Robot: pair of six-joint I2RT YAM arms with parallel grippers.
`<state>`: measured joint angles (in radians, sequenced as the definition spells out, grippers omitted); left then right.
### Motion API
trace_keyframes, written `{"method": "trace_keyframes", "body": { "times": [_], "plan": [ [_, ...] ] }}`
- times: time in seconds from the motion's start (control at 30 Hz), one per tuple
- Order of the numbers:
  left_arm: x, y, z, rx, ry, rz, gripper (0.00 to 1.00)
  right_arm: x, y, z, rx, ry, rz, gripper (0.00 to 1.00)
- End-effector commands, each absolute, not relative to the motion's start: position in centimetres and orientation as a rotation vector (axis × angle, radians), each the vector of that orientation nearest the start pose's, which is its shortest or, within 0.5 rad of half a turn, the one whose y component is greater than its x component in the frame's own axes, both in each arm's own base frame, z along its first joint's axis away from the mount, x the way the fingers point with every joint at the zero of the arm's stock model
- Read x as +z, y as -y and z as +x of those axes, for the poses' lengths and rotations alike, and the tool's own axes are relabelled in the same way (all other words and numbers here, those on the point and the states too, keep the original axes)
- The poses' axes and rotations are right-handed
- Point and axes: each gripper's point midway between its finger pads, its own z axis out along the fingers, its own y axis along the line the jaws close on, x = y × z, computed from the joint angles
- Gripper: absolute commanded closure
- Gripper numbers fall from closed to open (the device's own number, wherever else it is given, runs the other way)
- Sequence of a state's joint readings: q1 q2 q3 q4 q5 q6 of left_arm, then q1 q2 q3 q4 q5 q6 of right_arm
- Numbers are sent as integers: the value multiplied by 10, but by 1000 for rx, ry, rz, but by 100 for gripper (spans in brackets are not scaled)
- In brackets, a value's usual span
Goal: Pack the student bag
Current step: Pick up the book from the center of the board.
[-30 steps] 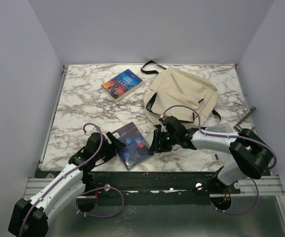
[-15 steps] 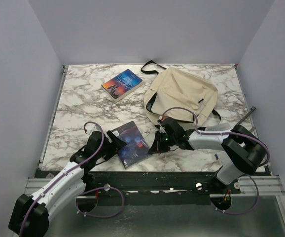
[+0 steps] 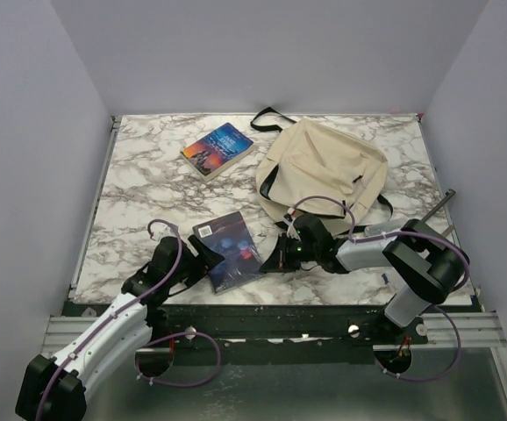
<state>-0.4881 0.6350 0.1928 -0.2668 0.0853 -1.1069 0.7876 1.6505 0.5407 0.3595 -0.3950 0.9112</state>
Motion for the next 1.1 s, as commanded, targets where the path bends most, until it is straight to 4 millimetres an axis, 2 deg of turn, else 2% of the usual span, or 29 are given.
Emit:
{"method": "trace_keyframes", "body": {
  "times": [0.0, 0.1, 0.23, 0.37, 0.53, 0.73, 0.83, 1.0, 1.07],
  "plan": [
    [80, 180, 181, -1154, -2215, -573, 28, -67, -246, 152, 738, -2881, 36, 99],
    [119, 193, 184, -1295, -2075, -456, 32, -69, -247, 154, 720, -2886, 19, 99],
    [159, 199, 184, -1379, -1949, -350, 38, -68, -251, 157, 740, -2879, 3, 99],
    [178, 212, 176, -1483, -1955, -285, 38, -64, -257, 161, 765, -2864, -19, 100],
    [172, 230, 169, -1541, -2077, -221, 36, -58, -263, 166, 787, -2841, -36, 99],
    [180, 248, 164, -1599, -2105, -114, 38, -57, -264, 167, 792, -2834, -48, 99],
    [174, 251, 165, -1576, -2125, -101, 40, -55, -266, 167, 816, -2824, -58, 100],
    [156, 249, 173, -1495, -2155, -106, 52, -45, -275, 166, 889, -2806, -99, 99],
    [146, 247, 176, -1458, -2174, -125, 61, -40, -277, 167, 903, -2797, -116, 89]
  ]
}}
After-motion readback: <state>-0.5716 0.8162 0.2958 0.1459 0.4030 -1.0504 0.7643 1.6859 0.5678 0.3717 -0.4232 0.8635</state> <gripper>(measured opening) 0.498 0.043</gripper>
